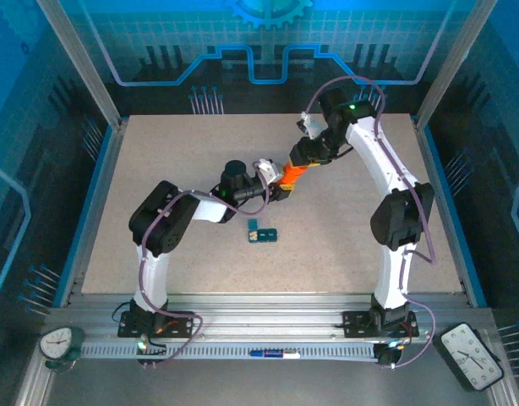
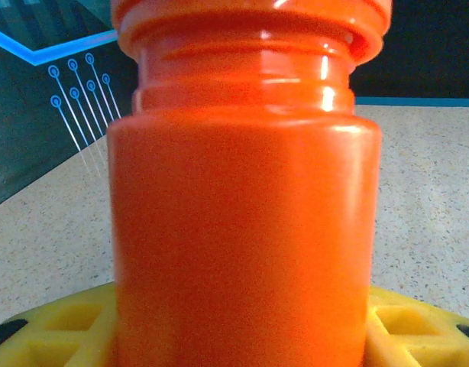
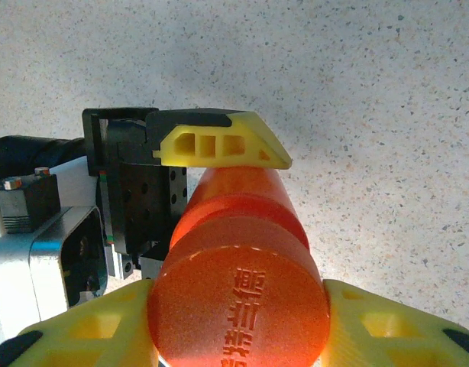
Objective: Sort the pills into containers
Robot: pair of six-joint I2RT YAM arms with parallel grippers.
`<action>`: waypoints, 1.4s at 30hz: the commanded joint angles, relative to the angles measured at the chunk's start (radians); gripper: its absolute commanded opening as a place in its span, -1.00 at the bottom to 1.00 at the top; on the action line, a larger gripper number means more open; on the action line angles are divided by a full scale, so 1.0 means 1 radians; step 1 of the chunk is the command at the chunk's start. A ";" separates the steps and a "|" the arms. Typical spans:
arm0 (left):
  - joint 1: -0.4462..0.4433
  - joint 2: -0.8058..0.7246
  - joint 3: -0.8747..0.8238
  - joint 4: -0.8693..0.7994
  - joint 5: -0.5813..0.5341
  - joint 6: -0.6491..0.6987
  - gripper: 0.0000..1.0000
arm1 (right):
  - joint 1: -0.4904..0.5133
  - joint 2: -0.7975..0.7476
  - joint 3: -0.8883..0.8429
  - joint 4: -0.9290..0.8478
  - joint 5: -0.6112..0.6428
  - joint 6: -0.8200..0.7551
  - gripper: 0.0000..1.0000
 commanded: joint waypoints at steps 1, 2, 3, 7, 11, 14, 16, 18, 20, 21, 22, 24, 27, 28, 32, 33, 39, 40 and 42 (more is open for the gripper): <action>0.007 -0.003 0.025 0.045 0.039 0.028 -1.00 | -0.006 -0.010 -0.030 -0.018 0.010 -0.012 -0.02; 0.007 -0.005 0.023 0.047 0.039 0.028 -1.00 | -0.008 -0.009 -0.032 -0.016 0.009 -0.011 -0.02; 0.008 -0.006 0.022 0.048 0.041 0.029 -1.00 | -0.008 -0.007 -0.033 -0.017 0.008 -0.010 -0.02; 0.007 -0.014 0.018 0.048 0.045 0.027 -1.00 | -0.006 0.006 -0.033 -0.012 -0.009 -0.008 -0.02; 0.008 -0.021 0.015 0.051 0.049 0.019 -1.00 | -0.003 0.013 -0.043 0.000 -0.026 0.006 -0.02; 0.007 -0.023 0.014 0.070 0.050 -0.001 -1.00 | 0.005 0.010 -0.062 0.019 -0.051 0.031 -0.03; 0.007 -0.026 0.015 0.079 0.052 -0.012 -1.00 | 0.013 0.011 -0.077 0.029 -0.057 0.049 -0.04; 0.007 -0.028 0.017 0.080 0.050 -0.020 -1.00 | 0.016 0.008 -0.099 0.042 -0.069 0.068 -0.06; 0.007 -0.029 0.017 0.080 0.049 -0.022 -1.00 | 0.018 0.005 -0.122 0.059 -0.073 0.087 -0.08; 0.006 -0.030 0.016 0.080 0.050 -0.023 -1.00 | 0.018 0.002 -0.137 0.070 -0.082 0.099 -0.08; 0.007 -0.029 0.018 0.079 0.050 -0.024 -1.00 | 0.016 -0.001 -0.150 0.082 -0.089 0.110 -0.08; 0.007 -0.027 0.016 0.076 0.049 -0.024 -1.00 | 0.016 -0.005 -0.165 0.097 -0.102 0.127 -0.07; 0.007 -0.026 0.012 0.076 0.046 -0.025 -1.00 | 0.013 -0.010 -0.185 0.121 -0.126 0.157 -0.01; 0.008 -0.024 0.012 0.075 0.044 -0.024 -1.00 | 0.011 -0.013 -0.192 0.129 -0.133 0.166 0.02; 0.007 -0.018 0.011 0.076 0.040 -0.025 -1.00 | 0.007 -0.029 -0.208 0.155 -0.143 0.187 0.10; 0.007 -0.017 0.010 0.075 0.040 -0.025 -1.00 | 0.005 -0.033 -0.209 0.159 -0.140 0.190 0.11; 0.007 -0.010 0.009 0.068 0.037 -0.024 -1.00 | -0.016 -0.064 -0.190 0.166 -0.128 0.208 0.26; 0.007 -0.007 0.009 0.068 0.037 -0.023 -1.00 | -0.017 -0.069 -0.185 0.168 -0.126 0.211 0.29; 0.008 -0.006 0.010 0.068 0.037 -0.027 -1.00 | -0.024 -0.081 -0.170 0.167 -0.126 0.215 0.36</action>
